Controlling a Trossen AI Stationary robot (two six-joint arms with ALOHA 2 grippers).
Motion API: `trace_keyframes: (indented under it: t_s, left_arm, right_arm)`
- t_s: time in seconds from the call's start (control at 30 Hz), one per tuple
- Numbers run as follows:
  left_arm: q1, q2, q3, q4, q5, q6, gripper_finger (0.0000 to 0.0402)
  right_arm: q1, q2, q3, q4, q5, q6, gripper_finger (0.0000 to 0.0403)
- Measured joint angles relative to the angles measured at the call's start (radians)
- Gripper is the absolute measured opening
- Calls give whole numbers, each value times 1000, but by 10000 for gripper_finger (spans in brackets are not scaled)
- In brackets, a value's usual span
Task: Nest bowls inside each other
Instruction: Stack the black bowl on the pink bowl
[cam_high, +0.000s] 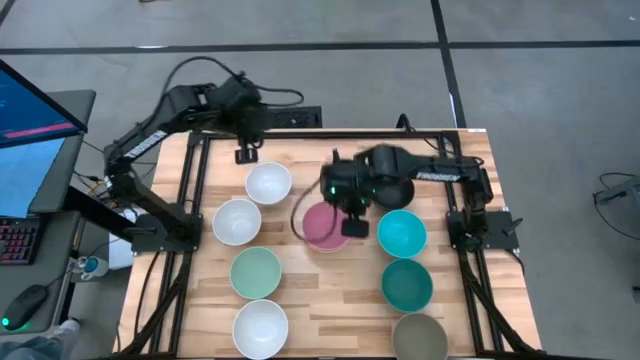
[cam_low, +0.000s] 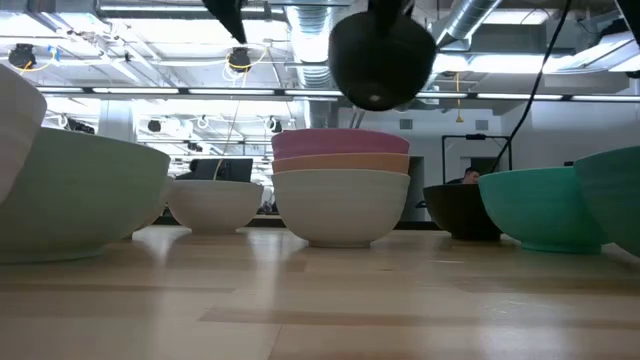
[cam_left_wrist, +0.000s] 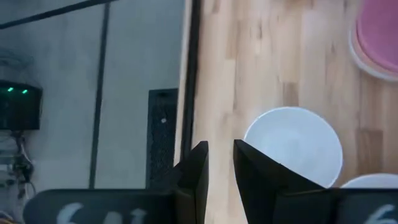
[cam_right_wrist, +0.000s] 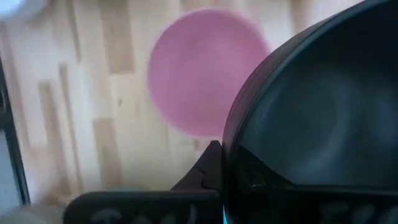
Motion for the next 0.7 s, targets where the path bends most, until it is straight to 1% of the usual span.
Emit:
trace_keyframes:
  t_s: [0.13, 0.23, 0.4, 0.5, 0.63, 0.7]
  left_arm:
    - [-4, -56, 0, 1, 37, -86, 61]
    - [-17, -89, 0, -6, 56, -136, 61]
    - [-44, -135, 0, -23, 62, -140, 61]
    - [-62, -152, 0, -62, 63, -151, 61]
    - [-103, -181, 0, -127, 114, -204, 61]
    - [-133, -194, 0, -135, 125, -227, 61]
  right_arm:
    - [70, 1, -33, 22, -1, -13, 24]
    - [105, 2, -70, 90, -1, -10, 30]
    - [144, 5, -96, 188, 2, 79, 24]
    - [155, 42, -93, 298, 3, 141, 23]
    - [163, 105, -95, 302, 9, 183, 34]
    - [163, 136, -95, 251, 32, 210, 41]
